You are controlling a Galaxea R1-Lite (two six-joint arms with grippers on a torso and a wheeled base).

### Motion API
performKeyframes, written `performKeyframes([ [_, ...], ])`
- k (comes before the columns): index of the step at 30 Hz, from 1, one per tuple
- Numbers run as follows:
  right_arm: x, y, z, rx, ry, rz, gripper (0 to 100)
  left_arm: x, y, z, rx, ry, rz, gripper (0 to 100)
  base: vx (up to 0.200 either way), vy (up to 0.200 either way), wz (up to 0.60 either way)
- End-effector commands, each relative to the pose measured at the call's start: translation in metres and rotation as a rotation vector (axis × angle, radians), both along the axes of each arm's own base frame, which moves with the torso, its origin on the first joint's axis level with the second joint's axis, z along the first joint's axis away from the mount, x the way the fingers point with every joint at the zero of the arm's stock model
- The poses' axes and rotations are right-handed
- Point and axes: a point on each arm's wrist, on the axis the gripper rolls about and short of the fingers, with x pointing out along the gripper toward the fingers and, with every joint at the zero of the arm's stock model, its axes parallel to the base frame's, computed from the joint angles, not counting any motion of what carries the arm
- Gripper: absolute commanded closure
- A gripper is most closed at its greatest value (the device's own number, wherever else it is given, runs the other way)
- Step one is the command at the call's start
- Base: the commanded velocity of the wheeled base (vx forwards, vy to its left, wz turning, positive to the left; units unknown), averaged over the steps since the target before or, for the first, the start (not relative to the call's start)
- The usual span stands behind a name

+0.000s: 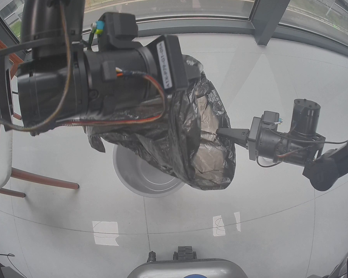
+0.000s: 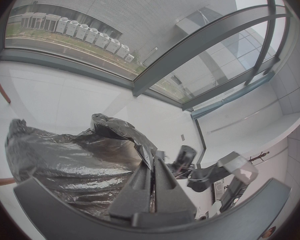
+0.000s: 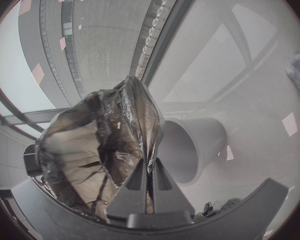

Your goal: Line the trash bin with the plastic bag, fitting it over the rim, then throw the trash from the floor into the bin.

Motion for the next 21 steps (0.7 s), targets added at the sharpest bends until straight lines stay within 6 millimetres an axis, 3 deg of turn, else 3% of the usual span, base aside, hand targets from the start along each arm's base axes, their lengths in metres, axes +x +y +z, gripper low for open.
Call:
performKeyframes([
  [1,-0.037,-0.019,0.024,-0.031,-0.078,-0.006,100,0.008,0.011,-0.018,0.039,0.051,0.043,100,0.0,0.0,0.0],
  [8,-0.066,-0.031,0.028,-0.051,-0.076,0.002,100,0.008,0.011,-0.022,-0.009,0.12,0.058,100,0.0,0.0,0.0],
  [21,-0.074,-0.045,0.034,-0.067,-0.126,-0.032,100,0.009,0.004,-0.011,-0.123,0.069,0.024,100,0.0,0.0,0.0],
])
